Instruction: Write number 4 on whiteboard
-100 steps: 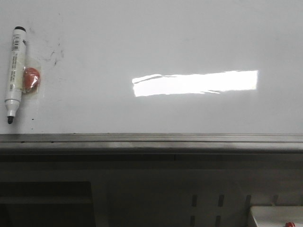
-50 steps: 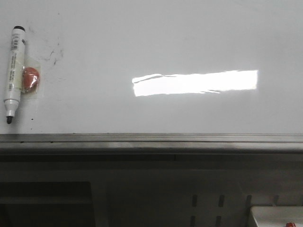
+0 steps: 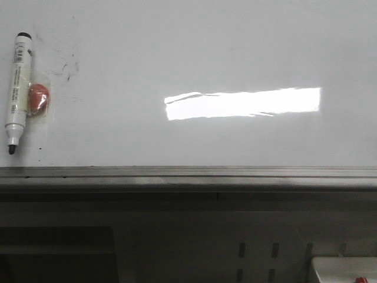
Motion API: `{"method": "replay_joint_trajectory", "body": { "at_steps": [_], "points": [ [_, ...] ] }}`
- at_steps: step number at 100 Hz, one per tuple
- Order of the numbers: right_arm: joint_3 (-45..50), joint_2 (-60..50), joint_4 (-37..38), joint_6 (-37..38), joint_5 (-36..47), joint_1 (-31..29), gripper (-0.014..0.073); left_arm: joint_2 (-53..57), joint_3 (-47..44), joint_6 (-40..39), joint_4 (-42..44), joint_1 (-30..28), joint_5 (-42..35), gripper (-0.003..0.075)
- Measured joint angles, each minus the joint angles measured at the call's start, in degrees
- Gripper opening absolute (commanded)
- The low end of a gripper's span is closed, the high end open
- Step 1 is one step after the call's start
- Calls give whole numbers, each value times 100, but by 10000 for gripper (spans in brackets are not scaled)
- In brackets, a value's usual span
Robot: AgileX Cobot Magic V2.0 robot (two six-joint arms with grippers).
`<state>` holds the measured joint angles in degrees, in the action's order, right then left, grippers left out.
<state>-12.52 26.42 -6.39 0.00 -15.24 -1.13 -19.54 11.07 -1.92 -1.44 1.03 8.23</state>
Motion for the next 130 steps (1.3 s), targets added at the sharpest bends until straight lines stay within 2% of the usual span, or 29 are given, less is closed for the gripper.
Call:
{"method": "replay_joint_trajectory", "body": {
  "at_steps": [17, 26, 36, 55, 65, 87, 109, 114, 118, 130],
  "points": [
    [0, 3, -5, 0, -72, 0, -64, -561, -24, -11, -245, 79, -823, 395],
    [0, 3, -5, 0, -110, 0, -64, -860, 13, -11, -206, 396, -868, 395],
    [0, 3, -14, 0, -146, 0, -64, -1152, 78, -11, -206, 1083, -823, 395],
    [0, 3, -14, 0, -147, 0, -64, -1587, 119, -11, -206, 2895, -966, 395],
    [0, 3, -14, 0, -147, 0, -64, -2036, 119, -11, -254, 3414, -1060, 395],
    [0, 3, -14, 0, -147, 0, -64, -3078, 145, -11, -758, 3584, -1992, 395],
    [0, 3, -14, 0, -147, 0, -64, -3848, 423, -11, -906, 3584, -2343, 388],
    [0, 3, -14, 0, -147, 0, -64, -4007, 468, -11, -917, 3584, -2486, 356],
    [0, 3, -14, 0, -147, 0, -64, -4144, 498, -22, -962, 3584, -2647, 292],
    [0, 3, -113, 0, -158, 0, -64, -4337, 532, -22, -1062, 3584, -2887, -15]
  ]
}}
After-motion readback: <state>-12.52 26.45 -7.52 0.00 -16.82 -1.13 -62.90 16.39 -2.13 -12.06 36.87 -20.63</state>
